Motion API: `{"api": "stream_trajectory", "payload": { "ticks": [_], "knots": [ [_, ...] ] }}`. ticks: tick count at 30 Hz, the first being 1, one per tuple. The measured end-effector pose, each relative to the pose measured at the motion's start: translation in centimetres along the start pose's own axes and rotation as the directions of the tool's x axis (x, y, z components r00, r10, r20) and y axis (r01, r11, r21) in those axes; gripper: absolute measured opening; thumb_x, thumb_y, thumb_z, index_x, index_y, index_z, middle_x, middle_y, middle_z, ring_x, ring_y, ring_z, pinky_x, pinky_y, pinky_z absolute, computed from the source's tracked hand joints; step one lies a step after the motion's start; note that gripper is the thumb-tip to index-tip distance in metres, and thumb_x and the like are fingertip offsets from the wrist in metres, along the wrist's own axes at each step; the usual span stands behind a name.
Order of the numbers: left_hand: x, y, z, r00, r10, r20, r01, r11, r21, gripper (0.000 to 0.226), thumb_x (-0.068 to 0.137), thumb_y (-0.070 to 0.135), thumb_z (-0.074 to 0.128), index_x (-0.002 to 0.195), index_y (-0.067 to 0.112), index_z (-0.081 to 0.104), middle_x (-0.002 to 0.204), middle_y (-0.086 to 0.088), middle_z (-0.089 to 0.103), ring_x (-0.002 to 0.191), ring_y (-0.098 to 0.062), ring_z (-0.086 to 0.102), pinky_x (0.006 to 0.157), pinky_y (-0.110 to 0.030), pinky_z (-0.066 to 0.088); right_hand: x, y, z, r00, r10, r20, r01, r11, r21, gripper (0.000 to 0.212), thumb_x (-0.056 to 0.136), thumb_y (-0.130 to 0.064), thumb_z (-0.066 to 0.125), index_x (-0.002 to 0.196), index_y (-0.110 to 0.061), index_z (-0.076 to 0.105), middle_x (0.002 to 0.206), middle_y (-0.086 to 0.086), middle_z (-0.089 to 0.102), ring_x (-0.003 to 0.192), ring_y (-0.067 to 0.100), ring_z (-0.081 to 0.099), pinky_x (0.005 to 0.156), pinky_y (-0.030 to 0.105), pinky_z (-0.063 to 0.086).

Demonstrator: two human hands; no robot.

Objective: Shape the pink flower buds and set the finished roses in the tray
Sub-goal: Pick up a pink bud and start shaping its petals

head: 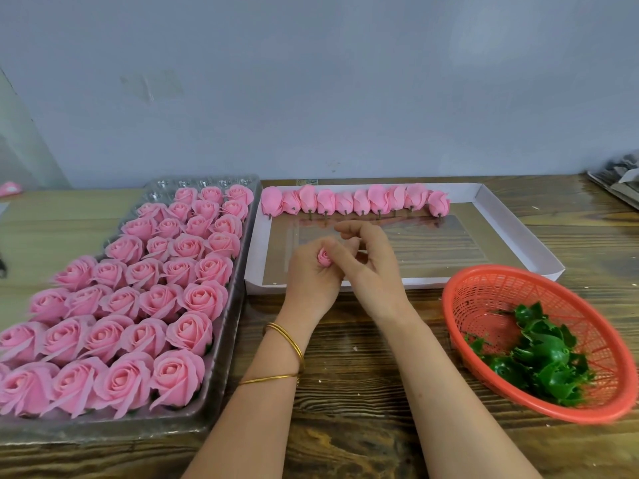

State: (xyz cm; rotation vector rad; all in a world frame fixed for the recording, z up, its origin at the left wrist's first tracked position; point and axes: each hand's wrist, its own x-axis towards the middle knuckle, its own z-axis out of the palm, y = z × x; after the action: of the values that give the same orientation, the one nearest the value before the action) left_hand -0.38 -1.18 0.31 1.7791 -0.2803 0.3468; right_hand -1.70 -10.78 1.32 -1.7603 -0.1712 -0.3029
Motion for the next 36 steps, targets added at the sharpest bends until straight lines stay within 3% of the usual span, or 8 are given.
{"api": "stream_trajectory", "payload": {
  "ticks": [5,10,15,22,25,30,33,36],
  "knots": [
    [0.2,-0.6,0.1,1.000,0.008,-0.005,-0.008,0.999,0.049,0.044,0.092,0.027,0.064,0.052,0.027,0.045,0.048,0.016,0.049,0.051,0.000,0.044,0.052,-0.013,0.036,0.0,-0.1,0.1,0.999,0.017,0.030,-0.018,1.000,0.014,0.035,0.083,-0.028,0.067,0.116,-0.017,0.063,0.115,0.003,0.058,0.107,0.000,0.052,0.092,0.018,0.044],
    [0.3,-0.9,0.3,0.999,0.044,-0.021,-0.041,0.992,0.120,0.048,0.092,0.024,0.064,0.050,0.030,0.041,0.046,0.019,0.049,0.049,0.004,0.046,0.052,-0.007,0.036,-0.1,-0.5,0.0,0.999,-0.002,0.048,0.001,1.000,0.018,0.031,0.084,-0.015,0.065,0.115,-0.016,0.063,0.114,0.006,0.060,0.112,0.013,0.055,0.099,0.036,0.047],
    [0.3,-0.9,0.2,0.999,0.033,0.006,-0.033,0.987,0.160,0.045,0.093,0.025,0.062,0.052,0.030,0.045,0.049,0.024,0.054,0.053,0.008,0.050,0.054,-0.004,0.037,0.0,-0.7,-0.1,0.998,0.003,0.062,-0.003,1.000,0.001,0.028,0.087,-0.005,0.067,0.112,-0.017,0.063,0.114,0.007,0.062,0.112,0.012,0.056,0.099,0.034,0.048],
    [0.1,-0.3,0.0,1.000,0.010,-0.001,-0.010,0.987,0.157,0.042,0.094,0.028,0.058,0.054,0.038,0.049,0.052,0.027,0.056,0.058,0.010,0.054,0.054,-0.003,0.038,0.0,-1.3,-0.4,1.000,0.008,0.008,-0.008,0.999,-0.042,0.015,0.088,-0.028,0.069,0.102,-0.024,0.066,0.109,0.000,0.063,0.106,0.012,0.059,0.092,0.033,0.050],
    [0.1,-0.1,-0.1,0.999,-0.034,0.004,0.033,0.991,0.128,0.039,0.090,0.035,0.052,0.053,0.025,0.049,0.048,0.010,0.051,0.051,-0.002,0.046,0.049,-0.010,0.035,0.1,-2.1,-1.0,0.998,-0.017,-0.067,0.014,0.999,-0.048,0.016,0.087,-0.034,0.063,0.097,-0.022,0.067,0.104,0.000,0.065,0.100,0.011,0.061,0.083,0.026,0.050],
    [0.0,0.2,0.0,0.997,-0.078,-0.015,0.079,0.994,0.072,0.056,0.097,0.039,0.051,0.061,-0.005,0.046,0.057,-0.016,0.043,0.057,-0.019,0.041,0.058,-0.039,0.040,0.8,-3.7,-3.9,0.970,-0.059,-0.237,0.021,0.987,-0.156,0.017,0.087,-0.013,0.065,0.074,-0.024,0.062,0.072,-0.009,0.064,0.067,0.002,0.056,0.063,0.015,0.042],
    [-0.2,0.3,-0.1,0.994,-0.105,-0.023,0.106,0.994,0.025,0.058,0.097,0.038,0.051,0.066,-0.011,0.045,0.060,-0.022,0.042,0.060,-0.025,0.041,0.062,-0.038,0.039,0.6,-4.6,-6.8,0.962,0.001,-0.274,-0.093,0.941,-0.325,0.016,0.083,-0.012,0.061,0.068,-0.017,0.062,0.064,-0.002,0.065,0.066,0.015,0.059,0.063,0.027,0.044],
    [-0.2,0.3,-0.3,0.992,-0.124,-0.036,0.124,0.992,-0.008,0.058,0.096,0.039,0.052,0.068,-0.012,0.046,0.067,-0.033,0.045,0.062,-0.028,0.043,0.063,-0.035,0.037,-0.1,-5.3,-10.0,0.957,0.100,-0.274,-0.230,0.834,-0.502,0.017,0.077,-0.007,0.062,0.064,-0.017,0.064,0.064,-0.002,0.065,0.067,0.013,0.060,0.058,0.023,0.040]
  ]
}}
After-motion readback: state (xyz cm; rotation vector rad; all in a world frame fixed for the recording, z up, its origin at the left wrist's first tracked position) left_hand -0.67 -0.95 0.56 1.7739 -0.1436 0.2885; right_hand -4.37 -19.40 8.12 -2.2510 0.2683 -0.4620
